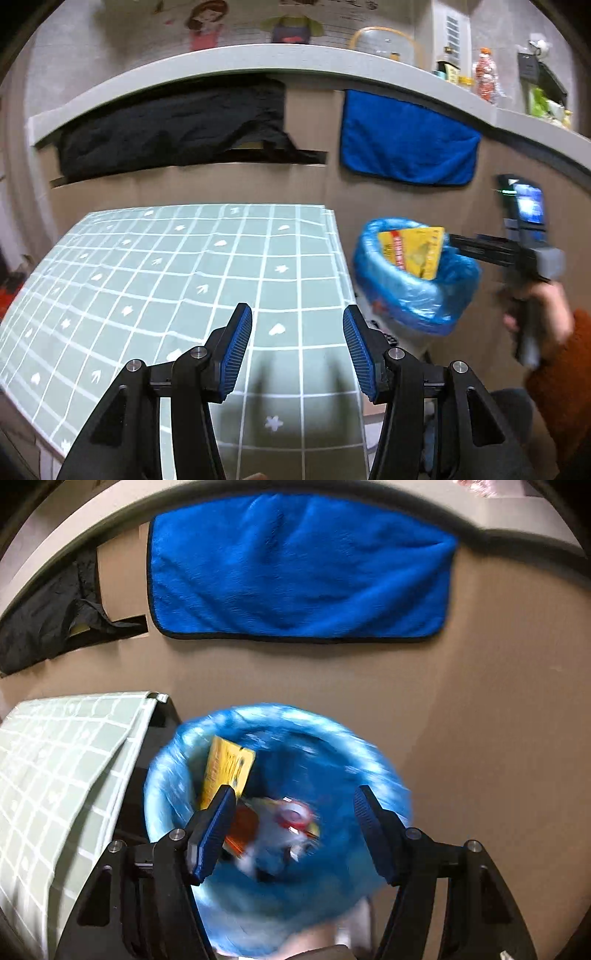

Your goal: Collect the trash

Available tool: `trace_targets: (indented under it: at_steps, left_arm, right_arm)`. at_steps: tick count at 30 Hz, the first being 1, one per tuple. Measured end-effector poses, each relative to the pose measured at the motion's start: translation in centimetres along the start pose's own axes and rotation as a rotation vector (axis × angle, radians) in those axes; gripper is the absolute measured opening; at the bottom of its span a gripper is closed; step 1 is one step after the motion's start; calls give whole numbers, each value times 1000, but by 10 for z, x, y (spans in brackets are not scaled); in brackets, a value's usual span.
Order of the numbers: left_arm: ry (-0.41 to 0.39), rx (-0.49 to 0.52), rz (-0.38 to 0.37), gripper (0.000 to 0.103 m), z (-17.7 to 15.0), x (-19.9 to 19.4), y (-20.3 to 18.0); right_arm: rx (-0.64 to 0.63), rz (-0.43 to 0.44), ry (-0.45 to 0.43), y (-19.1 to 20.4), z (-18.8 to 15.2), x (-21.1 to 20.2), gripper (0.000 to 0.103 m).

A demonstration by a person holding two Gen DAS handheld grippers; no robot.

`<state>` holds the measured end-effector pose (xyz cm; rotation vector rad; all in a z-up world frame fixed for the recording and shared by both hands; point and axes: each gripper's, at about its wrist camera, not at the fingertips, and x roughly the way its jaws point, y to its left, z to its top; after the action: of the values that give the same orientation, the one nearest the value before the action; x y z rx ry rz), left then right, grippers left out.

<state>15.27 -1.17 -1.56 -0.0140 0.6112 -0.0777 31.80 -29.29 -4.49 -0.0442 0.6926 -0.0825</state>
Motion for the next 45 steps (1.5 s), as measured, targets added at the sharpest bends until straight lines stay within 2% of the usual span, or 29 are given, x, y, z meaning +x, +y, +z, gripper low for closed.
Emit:
trace_targets:
  at_steps: [2,7,13,16,19,24,27,33,45]
  left_arm:
    - [-12,18,20,52,-5,-4,-10]
    - [-23,90,-38,52,-17,-26,-40]
    - [-56,142,-11,52,-32,-64,-54]
    - [-91,138,-7,52,-36,-82,-57]
    - [-82,126,-17,52,-40,-94,-59]
    - [-94,118,32,52,-48,-110,-57]
    - [-94,79,66,52,-50,-116,-48]
    - [-116,34,84,52,-57,-131,-36]
    - [-108,48,88,52,-60,-135,-37]
  right_arm:
    - [15,59,-45,-8,-17,-37,64]
    - [9,232,-119,-1,-61,-134,65]
    - [-15,293,-164,22,-116,-204,66]
    - [-10,261,-206,32,-132,-220,66]
    - [-9,255,-213,36,-141,-229,66]
    - [-9,270,-241,39,-143,-243,66]
    - [-18,282,-245,41,-142,-245,66]
    - [-60,267,-261,51,-148,-253,66]
    - [-53,286,-239,51,-155,-252,66]
